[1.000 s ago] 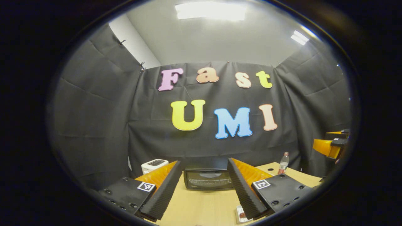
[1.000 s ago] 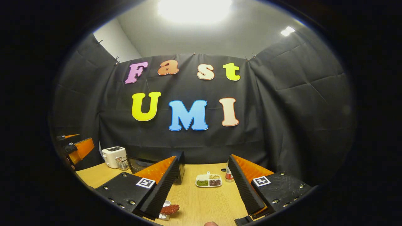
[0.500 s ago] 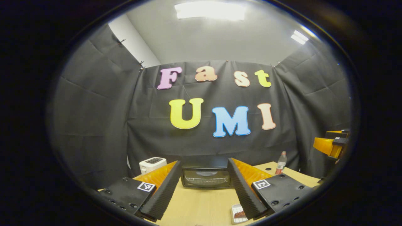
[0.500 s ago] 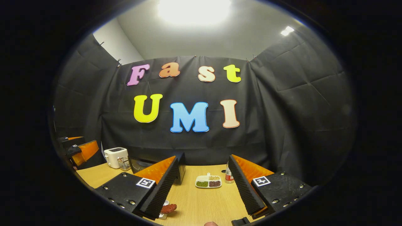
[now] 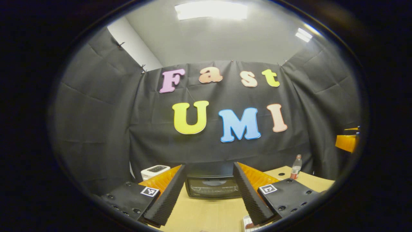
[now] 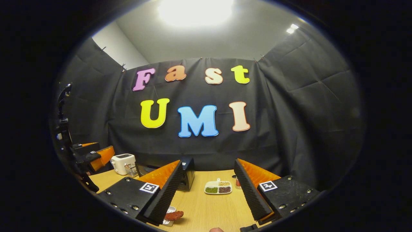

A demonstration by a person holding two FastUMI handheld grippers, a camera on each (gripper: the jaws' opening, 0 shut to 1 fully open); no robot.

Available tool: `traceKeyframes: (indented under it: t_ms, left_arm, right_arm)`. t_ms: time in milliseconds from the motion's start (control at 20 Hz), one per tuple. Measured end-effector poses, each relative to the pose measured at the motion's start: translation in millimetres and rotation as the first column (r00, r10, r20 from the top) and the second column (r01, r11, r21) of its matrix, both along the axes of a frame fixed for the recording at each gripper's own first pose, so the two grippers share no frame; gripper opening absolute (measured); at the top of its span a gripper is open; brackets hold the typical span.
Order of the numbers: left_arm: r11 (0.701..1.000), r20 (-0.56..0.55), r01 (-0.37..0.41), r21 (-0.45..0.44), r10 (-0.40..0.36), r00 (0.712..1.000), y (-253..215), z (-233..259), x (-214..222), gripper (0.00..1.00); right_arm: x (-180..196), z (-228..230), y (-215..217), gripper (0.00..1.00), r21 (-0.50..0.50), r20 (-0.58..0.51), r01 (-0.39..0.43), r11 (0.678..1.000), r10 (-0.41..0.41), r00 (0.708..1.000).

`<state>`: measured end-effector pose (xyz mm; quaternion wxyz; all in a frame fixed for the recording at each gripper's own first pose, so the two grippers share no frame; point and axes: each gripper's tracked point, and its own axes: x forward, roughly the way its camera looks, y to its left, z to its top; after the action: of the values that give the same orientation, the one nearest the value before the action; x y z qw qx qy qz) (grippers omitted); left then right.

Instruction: Open the electric oven with the left hand, put the food in, and close the electric oven.

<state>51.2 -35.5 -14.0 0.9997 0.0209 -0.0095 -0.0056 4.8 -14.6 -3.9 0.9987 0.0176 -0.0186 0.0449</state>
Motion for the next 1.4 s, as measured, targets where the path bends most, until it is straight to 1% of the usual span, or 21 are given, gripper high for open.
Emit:
traceKeyframes:
  t_ms: [200, 300, 400, 550, 700, 850, 900, 950, 1000, 1050, 1250, 1400]
  left_arm:
    - [0.999, -0.012, 0.039, -0.001, -0.039, 0.999, 1, -17, 51, 1.00]
    - [0.999, -0.021, 0.053, 0.011, -0.053, 0.998, 1, -29, 78, 1.00]
    - [0.997, -0.030, 0.070, 0.012, -0.070, 0.997, -1, -42, 104, 1.00]
    - [0.995, -0.059, 0.098, -0.009, -0.099, 0.993, -8, -69, 138, 1.00]
    - [0.993, -0.083, 0.115, -0.019, -0.116, 0.990, -12, -94, 169, 1.00]
    - [0.991, -0.109, 0.134, -0.020, -0.135, 0.985, -16, -117, 198, 1.00]
    - [0.990, -0.117, 0.142, -0.017, -0.143, 0.983, -17, -127, 205, 0.91]
    - [0.989, -0.123, 0.147, -0.018, -0.148, 0.981, -18, -136, 213, 0.97]
    - [0.988, -0.132, 0.151, -0.020, -0.152, 0.979, -19, -145, 222, 0.97]
    - [0.988, -0.147, 0.151, -0.019, -0.152, 0.977, -20, -157, 232, 1.00]
    - [0.988, -0.191, 0.153, -0.010, -0.152, 0.970, -26, -191, 260, 1.00]
    - [0.987, -0.206, 0.160, -0.006, -0.158, 0.966, -31, -203, 270, 1.00]
  right_arm:
    - [13, 4, 10, 0.97, 0.014, 0.028, 0.016, 1.000, -0.017, 0.999]
    - [20, -2, 16, 0.97, 0.012, 0.011, 0.033, 0.999, -0.033, 0.999]
    - [25, 1, 17, 0.97, 0.001, 0.013, 0.063, 0.998, -0.063, 0.998]
    - [34, -4, 14, 0.97, -0.023, 0.004, 0.113, 0.993, -0.112, 0.994]
    - [42, -7, 12, 0.97, -0.025, -0.018, 0.159, 0.987, -0.160, 0.987]
    - [45, -7, 9, 0.97, -0.044, -0.016, 0.211, 0.977, -0.212, 0.977]
    - [46, -8, 10, 0.97, -0.050, -0.020, 0.223, 0.973, -0.225, 0.974]
    - [47, -11, 12, 0.97, -0.056, -0.026, 0.233, 0.971, -0.235, 0.972]
    - [48, -13, 14, 0.97, -0.060, -0.031, 0.240, 0.969, -0.242, 0.970]
    - [47, -15, 16, 0.97, -0.066, -0.036, 0.247, 0.967, -0.249, 0.968]
    - [45, -22, 20, 0.97, -0.096, -0.067, 0.260, 0.961, -0.266, 0.962]
    - [46, -19, 20, 0.97, -0.119, -0.078, 0.263, 0.957, -0.273, 0.959]
